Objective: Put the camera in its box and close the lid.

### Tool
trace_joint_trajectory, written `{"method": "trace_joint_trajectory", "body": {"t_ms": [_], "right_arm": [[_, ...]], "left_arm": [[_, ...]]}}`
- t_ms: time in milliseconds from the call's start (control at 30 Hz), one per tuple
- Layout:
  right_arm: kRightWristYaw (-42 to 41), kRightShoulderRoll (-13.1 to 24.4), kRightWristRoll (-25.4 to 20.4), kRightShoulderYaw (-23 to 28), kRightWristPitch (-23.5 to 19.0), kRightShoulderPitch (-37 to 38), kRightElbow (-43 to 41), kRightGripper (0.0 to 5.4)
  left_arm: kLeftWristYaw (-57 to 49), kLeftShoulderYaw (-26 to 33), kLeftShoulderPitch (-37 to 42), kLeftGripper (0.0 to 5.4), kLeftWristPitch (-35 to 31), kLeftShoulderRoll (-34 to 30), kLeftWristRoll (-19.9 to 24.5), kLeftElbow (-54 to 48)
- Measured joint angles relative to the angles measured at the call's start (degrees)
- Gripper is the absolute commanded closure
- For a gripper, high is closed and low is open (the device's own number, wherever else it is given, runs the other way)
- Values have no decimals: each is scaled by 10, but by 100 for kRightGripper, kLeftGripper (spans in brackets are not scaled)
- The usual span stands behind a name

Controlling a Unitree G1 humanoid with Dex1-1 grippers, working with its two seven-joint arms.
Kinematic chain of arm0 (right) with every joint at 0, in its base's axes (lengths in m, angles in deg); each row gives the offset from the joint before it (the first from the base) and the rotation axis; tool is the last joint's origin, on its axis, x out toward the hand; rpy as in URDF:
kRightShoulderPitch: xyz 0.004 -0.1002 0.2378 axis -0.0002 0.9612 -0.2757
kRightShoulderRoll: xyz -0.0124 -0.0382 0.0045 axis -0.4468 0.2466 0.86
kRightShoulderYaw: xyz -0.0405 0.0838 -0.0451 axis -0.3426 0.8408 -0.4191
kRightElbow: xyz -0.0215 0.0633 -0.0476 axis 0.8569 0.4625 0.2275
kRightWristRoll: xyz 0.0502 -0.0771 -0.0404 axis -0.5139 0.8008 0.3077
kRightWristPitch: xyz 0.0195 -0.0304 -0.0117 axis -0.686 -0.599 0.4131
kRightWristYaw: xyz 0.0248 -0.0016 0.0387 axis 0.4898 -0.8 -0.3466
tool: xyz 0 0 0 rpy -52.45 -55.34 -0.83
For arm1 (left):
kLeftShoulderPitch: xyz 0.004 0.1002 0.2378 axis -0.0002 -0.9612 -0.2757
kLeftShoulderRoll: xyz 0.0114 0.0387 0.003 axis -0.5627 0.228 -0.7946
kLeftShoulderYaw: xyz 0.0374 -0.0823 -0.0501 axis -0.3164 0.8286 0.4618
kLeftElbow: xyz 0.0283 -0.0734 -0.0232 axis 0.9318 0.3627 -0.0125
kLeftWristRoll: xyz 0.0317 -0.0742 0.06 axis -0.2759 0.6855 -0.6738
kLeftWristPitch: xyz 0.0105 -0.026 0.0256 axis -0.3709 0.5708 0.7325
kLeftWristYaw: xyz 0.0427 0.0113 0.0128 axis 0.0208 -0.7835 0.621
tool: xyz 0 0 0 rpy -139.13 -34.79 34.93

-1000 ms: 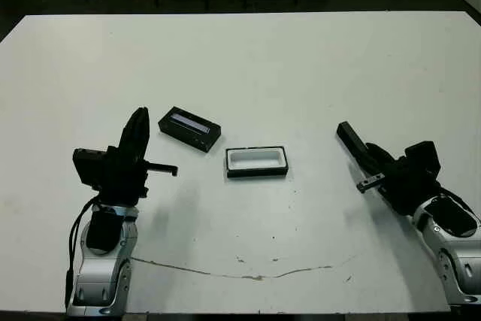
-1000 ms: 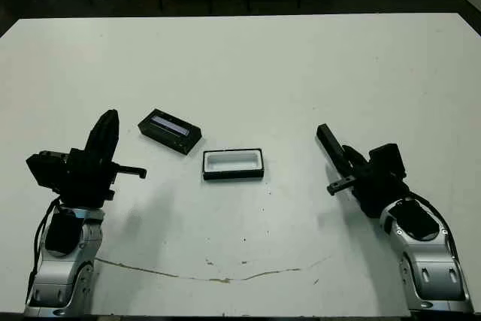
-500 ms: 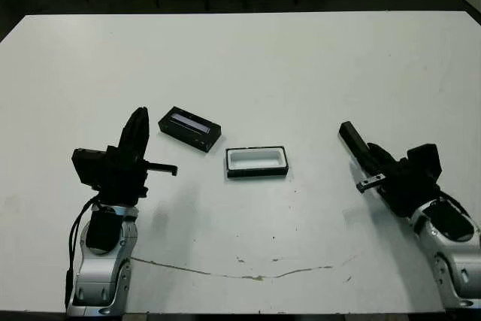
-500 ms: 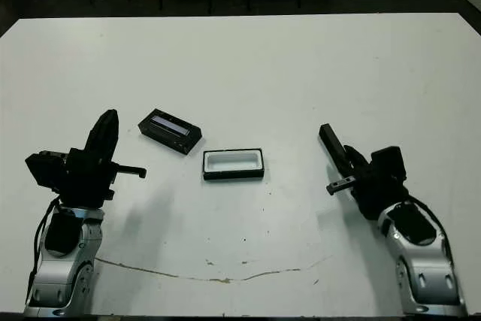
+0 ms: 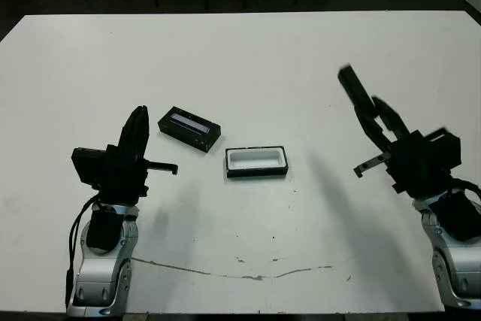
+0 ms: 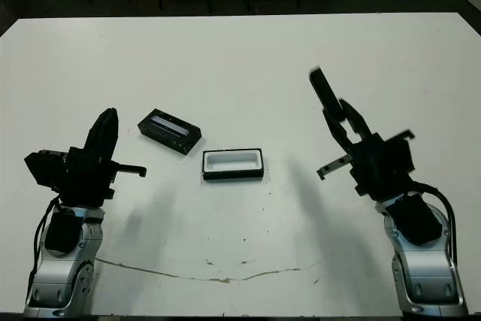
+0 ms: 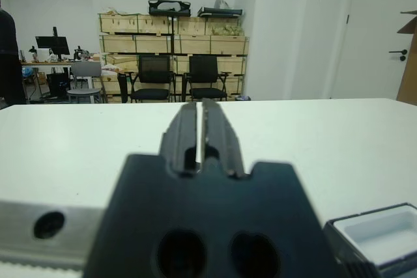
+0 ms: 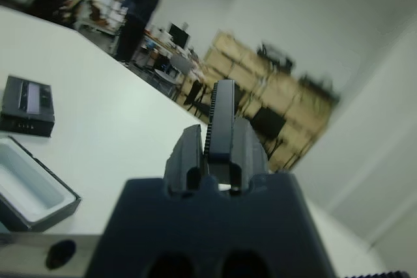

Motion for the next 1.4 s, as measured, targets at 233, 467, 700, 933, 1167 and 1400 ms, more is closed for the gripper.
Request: {"method": "trace_joint_trajectory", "body": {"t_ms": [233, 467, 700, 933, 1167, 1400], "right_arm": [[-37, 72, 85, -51, 155, -74, 37, 540], [-87, 139, 143, -123, 299, -187, 133, 540], [-90, 151, 175, -167, 396, -283, 243, 540], [-46, 147, 234, -172, 460, -331, 320, 540], [-27, 148, 255, -174, 478, -346, 346, 540], [-25, 165, 275, -192, 506, -356, 370, 540]], "left_arm": [[-2, -2, -3, 540, -9, 0, -1, -7], [-5, -7, -4, 540, -12, 1, -7, -12], [-8, -9, -5, 540, -16, 2, -8, -14], [-14, -12, -5, 540, -24, 2, -13, -15], [-20, -15, -4, 540, -27, 6, -19, -17], [-20, -18, -2, 540, -27, 11, -18, -17]]}}
